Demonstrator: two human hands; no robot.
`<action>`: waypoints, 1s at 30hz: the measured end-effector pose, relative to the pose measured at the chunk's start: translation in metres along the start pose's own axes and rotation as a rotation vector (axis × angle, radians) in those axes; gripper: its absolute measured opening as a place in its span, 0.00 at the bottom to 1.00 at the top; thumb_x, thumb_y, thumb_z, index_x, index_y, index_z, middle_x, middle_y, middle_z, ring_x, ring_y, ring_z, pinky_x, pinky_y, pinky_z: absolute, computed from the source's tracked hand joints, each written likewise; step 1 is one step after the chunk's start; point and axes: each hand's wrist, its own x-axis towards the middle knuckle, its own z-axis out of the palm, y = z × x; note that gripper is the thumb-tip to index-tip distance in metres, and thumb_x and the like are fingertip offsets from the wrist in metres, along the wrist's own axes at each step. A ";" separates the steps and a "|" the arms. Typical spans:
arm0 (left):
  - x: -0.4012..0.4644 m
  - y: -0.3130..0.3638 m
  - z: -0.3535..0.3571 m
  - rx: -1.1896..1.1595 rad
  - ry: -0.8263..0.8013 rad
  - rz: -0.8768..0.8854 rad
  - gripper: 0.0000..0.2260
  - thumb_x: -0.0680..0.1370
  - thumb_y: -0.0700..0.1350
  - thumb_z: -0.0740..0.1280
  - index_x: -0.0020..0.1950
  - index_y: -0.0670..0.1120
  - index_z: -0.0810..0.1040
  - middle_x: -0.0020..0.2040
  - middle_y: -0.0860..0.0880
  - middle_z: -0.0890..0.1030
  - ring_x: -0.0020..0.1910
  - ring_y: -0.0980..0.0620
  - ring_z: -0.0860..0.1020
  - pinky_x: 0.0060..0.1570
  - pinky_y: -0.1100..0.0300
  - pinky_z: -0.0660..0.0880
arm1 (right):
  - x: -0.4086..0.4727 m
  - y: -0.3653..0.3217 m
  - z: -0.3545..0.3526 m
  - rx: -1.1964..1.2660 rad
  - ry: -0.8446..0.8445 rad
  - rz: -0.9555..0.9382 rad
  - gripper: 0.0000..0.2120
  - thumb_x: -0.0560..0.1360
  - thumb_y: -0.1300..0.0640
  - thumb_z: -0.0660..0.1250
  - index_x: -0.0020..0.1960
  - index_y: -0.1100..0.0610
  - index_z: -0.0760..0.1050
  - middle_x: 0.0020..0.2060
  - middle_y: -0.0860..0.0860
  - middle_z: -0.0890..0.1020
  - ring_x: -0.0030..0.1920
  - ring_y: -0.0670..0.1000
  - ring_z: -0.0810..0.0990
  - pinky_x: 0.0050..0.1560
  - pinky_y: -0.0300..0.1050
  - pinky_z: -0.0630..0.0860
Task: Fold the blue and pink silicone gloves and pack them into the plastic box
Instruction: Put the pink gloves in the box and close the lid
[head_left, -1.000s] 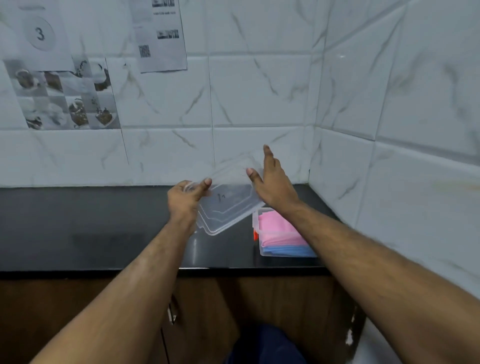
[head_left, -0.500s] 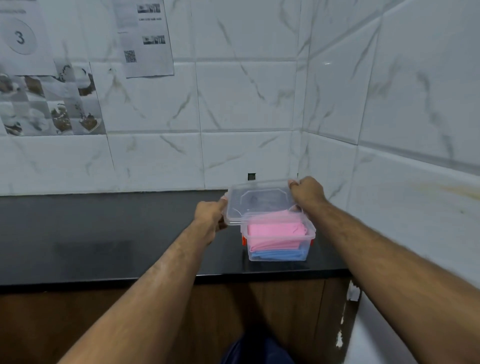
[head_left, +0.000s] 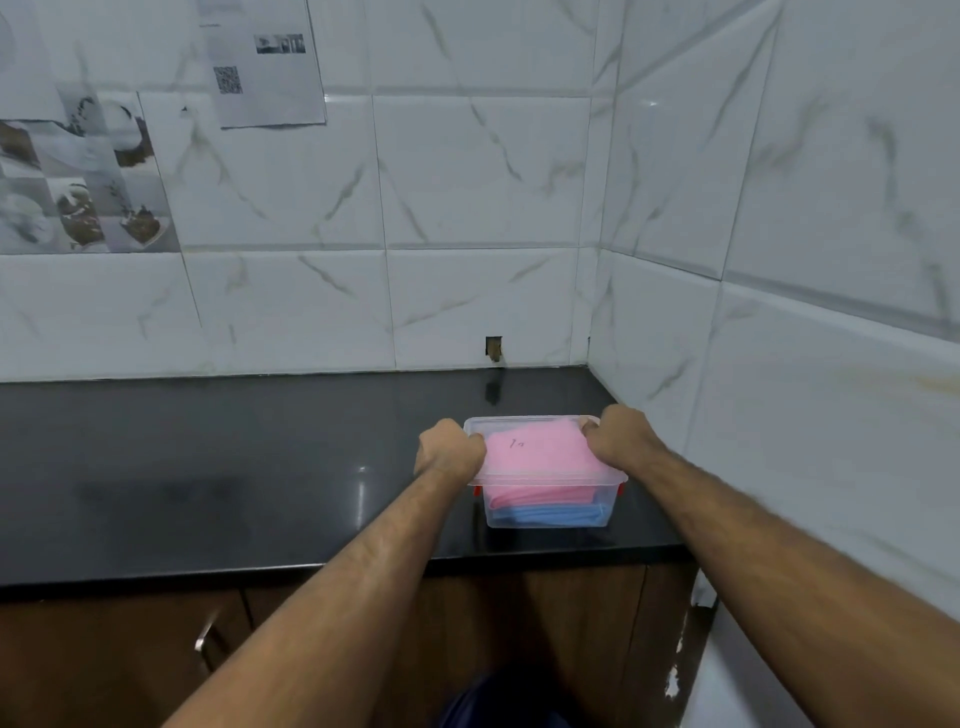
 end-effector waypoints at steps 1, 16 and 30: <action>0.002 -0.001 0.002 0.033 -0.002 -0.003 0.20 0.82 0.52 0.64 0.65 0.37 0.76 0.65 0.38 0.79 0.62 0.38 0.79 0.52 0.53 0.75 | 0.001 0.000 0.001 -0.011 0.002 -0.003 0.23 0.85 0.49 0.57 0.63 0.67 0.77 0.60 0.62 0.81 0.59 0.60 0.80 0.54 0.47 0.74; 0.018 -0.002 0.018 0.207 -0.024 0.037 0.22 0.84 0.58 0.59 0.65 0.42 0.77 0.61 0.41 0.81 0.58 0.41 0.81 0.57 0.49 0.79 | 0.018 0.004 0.019 -0.214 0.121 -0.021 0.17 0.85 0.55 0.53 0.64 0.59 0.77 0.61 0.57 0.76 0.57 0.57 0.79 0.53 0.52 0.77; 0.028 0.017 0.032 0.137 -0.201 -0.097 0.19 0.86 0.47 0.53 0.73 0.41 0.72 0.69 0.40 0.76 0.64 0.39 0.78 0.58 0.49 0.78 | 0.045 0.023 0.031 -0.045 -0.080 0.061 0.17 0.84 0.61 0.52 0.64 0.65 0.75 0.57 0.63 0.80 0.59 0.64 0.80 0.52 0.53 0.75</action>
